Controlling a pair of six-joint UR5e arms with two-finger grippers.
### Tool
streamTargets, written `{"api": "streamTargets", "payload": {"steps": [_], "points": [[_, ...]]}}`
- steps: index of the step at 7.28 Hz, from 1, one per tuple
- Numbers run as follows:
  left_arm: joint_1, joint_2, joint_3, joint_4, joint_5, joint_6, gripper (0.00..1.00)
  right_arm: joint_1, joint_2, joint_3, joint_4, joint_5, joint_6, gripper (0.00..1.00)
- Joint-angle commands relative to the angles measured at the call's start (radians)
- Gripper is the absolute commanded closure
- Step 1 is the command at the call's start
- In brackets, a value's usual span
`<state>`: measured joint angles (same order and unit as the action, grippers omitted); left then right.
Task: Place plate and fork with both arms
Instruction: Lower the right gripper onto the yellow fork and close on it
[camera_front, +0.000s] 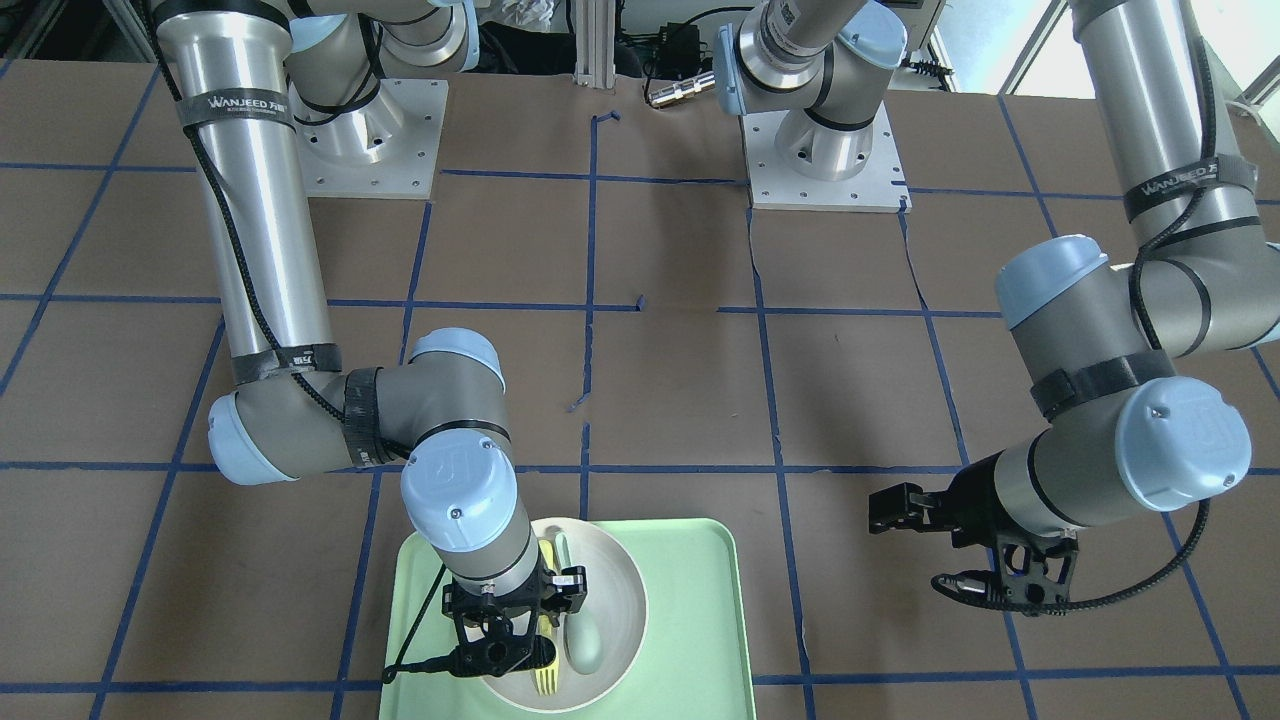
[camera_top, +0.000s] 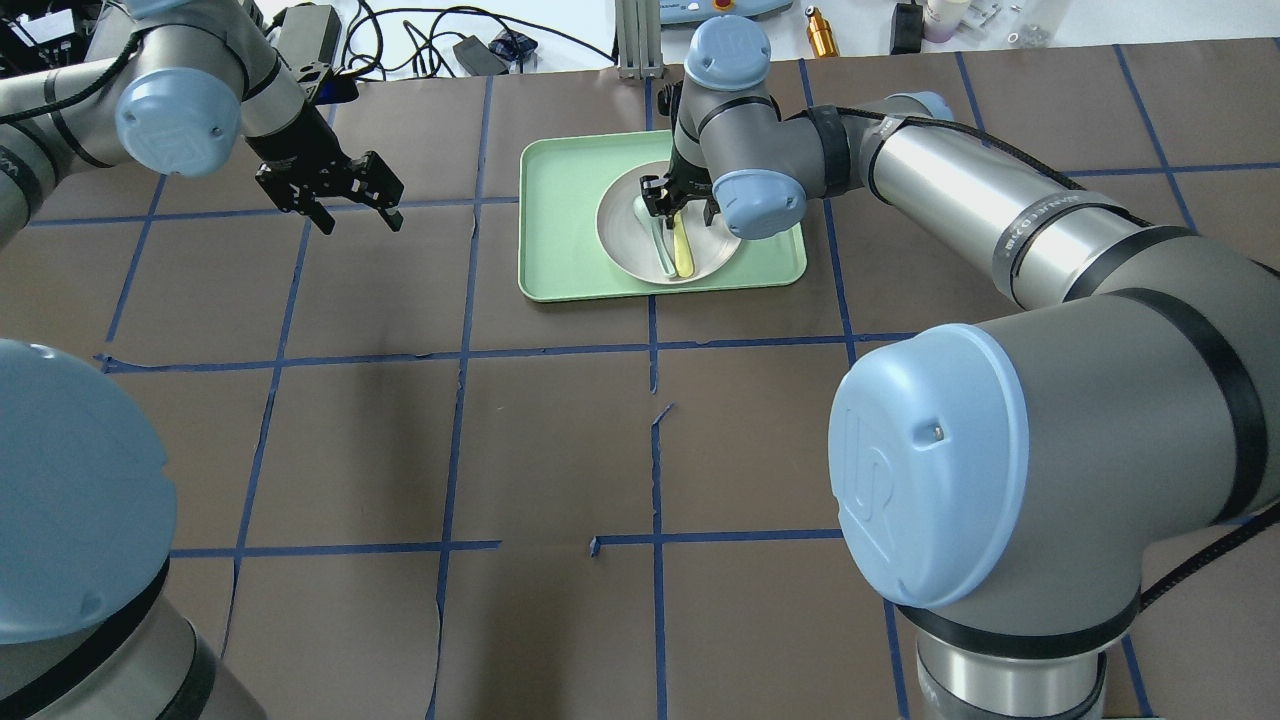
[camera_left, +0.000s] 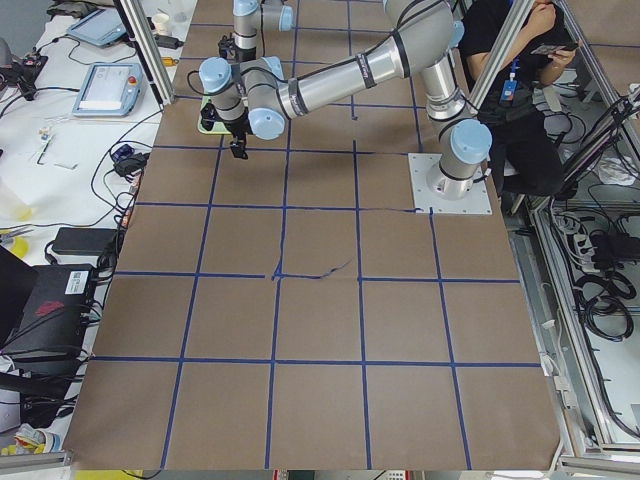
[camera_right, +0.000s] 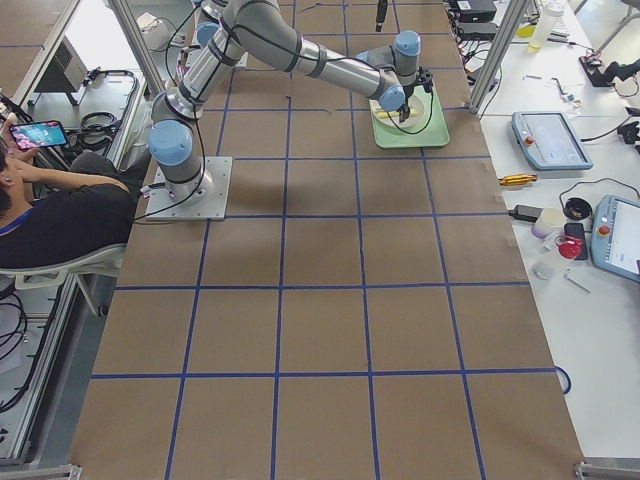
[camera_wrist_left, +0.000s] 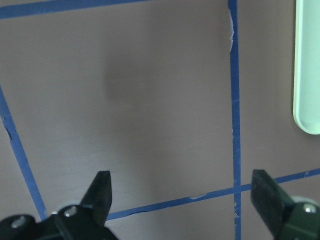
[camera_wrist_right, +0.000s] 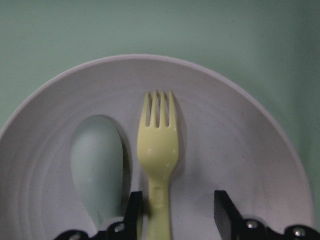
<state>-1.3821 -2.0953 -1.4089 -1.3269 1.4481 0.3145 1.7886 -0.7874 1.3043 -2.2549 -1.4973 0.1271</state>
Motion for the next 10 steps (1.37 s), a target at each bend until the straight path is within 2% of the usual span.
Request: {"api": "streamTargets", "payload": {"steps": [1, 3, 4, 5, 6, 10], "points": [[0.0, -0.002, 0.001, 0.0, 0.0, 0.0, 0.0, 0.0, -0.001, 0.0, 0.0, 0.005, 0.0, 0.42], [0.0, -0.002, 0.001, 0.002, 0.0, 0.0, 0.0, 0.0, 0.011, -0.002, 0.0, 0.006, -0.003, 0.45], [0.0, -0.002, 0.001, 0.002, 0.0, 0.0, 0.0, 0.0, 0.01, -0.002, 0.0, 0.006, -0.003, 0.68], [0.0, 0.0, 0.001, 0.002, 0.0, 0.0, 0.0, 0.0, 0.008, -0.002, 0.0, 0.008, 0.0, 0.96], [0.0, -0.002, 0.001, 0.002, 0.0, 0.0, 0.0, 0.0, 0.007, -0.002, 0.0, 0.026, 0.0, 1.0], [0.0, -0.002, 0.001, 0.002, 0.0, 0.0, 0.0, 0.0, -0.029, -0.005, 0.009, 0.028, 0.035, 1.0]]}}
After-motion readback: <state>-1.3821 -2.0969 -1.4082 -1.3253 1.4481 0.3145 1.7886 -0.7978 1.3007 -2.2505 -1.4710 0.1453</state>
